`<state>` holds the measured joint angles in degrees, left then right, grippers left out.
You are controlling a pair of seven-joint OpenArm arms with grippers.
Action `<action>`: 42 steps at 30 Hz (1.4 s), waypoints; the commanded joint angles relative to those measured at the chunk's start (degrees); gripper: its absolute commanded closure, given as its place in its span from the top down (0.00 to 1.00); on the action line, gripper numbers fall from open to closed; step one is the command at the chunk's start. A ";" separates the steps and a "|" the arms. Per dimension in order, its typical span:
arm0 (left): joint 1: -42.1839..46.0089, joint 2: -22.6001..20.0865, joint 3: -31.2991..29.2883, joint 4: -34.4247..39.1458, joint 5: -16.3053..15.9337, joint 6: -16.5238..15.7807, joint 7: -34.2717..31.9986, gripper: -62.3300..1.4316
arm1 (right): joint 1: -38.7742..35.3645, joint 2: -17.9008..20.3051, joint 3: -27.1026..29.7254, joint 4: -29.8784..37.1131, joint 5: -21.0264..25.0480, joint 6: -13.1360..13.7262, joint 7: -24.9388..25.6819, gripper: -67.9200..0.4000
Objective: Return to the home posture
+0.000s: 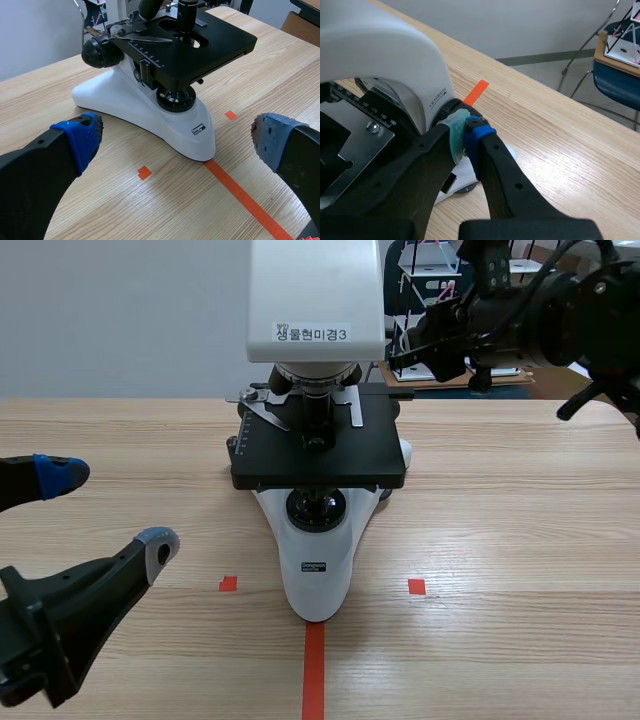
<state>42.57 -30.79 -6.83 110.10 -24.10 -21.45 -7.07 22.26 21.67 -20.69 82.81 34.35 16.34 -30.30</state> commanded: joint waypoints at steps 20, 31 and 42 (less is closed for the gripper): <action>0.42 0.28 -0.31 0.35 -0.52 -0.09 -0.74 1.00 | -44.65 4.98 16.50 26.27 -12.59 5.68 29.59 0.86; 0.42 0.28 -0.31 0.35 -0.52 -0.09 -0.74 1.00 | -60.96 4.96 23.10 26.29 -25.40 12.13 55.43 0.96; 0.42 0.28 -0.31 0.35 -0.52 -0.09 -0.70 1.00 | -61.29 4.98 25.24 26.34 -25.40 18.69 56.22 0.96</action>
<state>42.57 -30.79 -6.83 110.10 -24.10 -21.45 -7.05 -39.57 26.22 4.49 108.97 8.14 34.98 25.23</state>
